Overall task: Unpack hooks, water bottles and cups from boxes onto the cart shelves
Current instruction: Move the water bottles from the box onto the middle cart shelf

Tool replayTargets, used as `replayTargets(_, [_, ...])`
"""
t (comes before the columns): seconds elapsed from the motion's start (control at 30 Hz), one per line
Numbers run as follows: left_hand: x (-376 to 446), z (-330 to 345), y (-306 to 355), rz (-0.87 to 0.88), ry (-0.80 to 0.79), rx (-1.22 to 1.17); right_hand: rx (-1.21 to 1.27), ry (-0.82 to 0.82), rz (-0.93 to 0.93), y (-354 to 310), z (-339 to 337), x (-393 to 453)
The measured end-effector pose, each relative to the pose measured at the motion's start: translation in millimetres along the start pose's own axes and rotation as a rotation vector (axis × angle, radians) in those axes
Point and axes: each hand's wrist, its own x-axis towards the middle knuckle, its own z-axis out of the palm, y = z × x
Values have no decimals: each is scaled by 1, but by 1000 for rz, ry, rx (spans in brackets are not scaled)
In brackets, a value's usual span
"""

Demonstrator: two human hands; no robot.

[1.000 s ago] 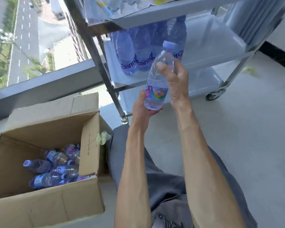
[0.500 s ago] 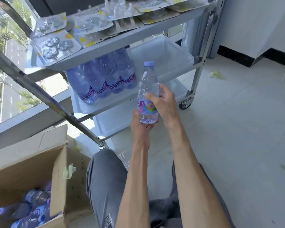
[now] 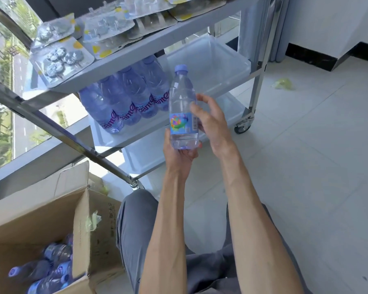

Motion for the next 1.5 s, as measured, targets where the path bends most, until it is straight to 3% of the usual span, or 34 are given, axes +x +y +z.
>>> replayTargets(0.1, [17, 3, 4, -47, -16, 34, -98, 24, 5, 1, 4, 18])
replayTargets(0.17, [31, 4, 10, -76, 61, 223, -138, 129, 25, 2, 7, 35])
replayTargets(0.27, [58, -5, 25, 25, 352, 650, -215, 260, -3, 12, 12, 59])
replayTargets(0.33, [75, -16, 37, 188, 650, 759, -215, 299, 0, 22, 15, 72])
replayTargets(0.4, [93, -22, 47, 328, 793, 797, -178, 319, 8, 32, 16, 88])
replayTargets(0.67, [149, -20, 33, 443, 936, 895, -249, 375, -79, 40, 31, 158])
replayTargets(0.87, [163, -32, 26, 524, 1008, 919, -306, 404, -344, 44, 50, 181])
replayTargets(1.2, [163, -39, 24, 575, 1028, 903, -254, 212, -264, 68, 45, 178])
replayTargets(1.5, [163, -39, 24, 560, 1028, 892, -402, 298, -252, 68, 49, 179])
